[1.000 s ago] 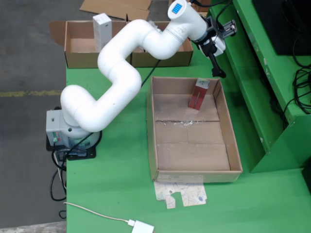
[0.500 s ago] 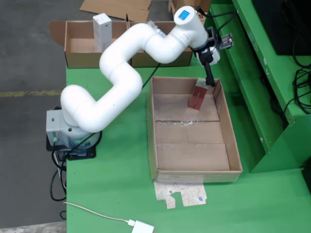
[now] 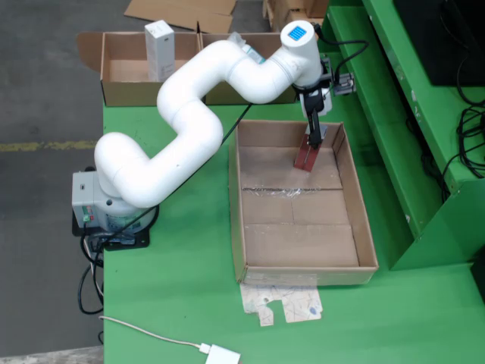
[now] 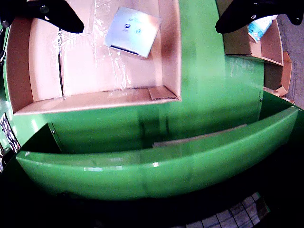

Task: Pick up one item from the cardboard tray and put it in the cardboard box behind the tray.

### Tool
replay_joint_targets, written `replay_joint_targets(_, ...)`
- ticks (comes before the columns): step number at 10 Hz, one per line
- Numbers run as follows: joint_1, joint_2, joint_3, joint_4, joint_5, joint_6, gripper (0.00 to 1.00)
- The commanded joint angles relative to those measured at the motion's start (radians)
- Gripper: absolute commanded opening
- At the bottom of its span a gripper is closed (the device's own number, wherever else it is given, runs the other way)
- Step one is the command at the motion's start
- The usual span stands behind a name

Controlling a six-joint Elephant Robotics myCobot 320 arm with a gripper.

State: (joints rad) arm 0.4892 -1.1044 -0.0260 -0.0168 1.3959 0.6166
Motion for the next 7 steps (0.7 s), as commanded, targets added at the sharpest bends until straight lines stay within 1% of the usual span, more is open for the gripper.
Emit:
replay_joint_targets(1, -0.017, 0.022, 0.026, -0.033, 0.02, 0.016, 1.0)
replay_joint_targets(3, -0.017, 0.03, 0.026, -0.049, 0.019, 0.023, 1.0)
replay_joint_targets(5, -0.031, 0.038, 0.026, -0.075, 0.037, 0.022, 1.0)
replay_joint_targets(6, -0.04, 0.047, 0.026, -0.115, 0.057, 0.019, 1.0)
replay_joint_targets(7, -0.045, 0.032, 0.026, -0.091, 0.063, 0.008, 1.0)
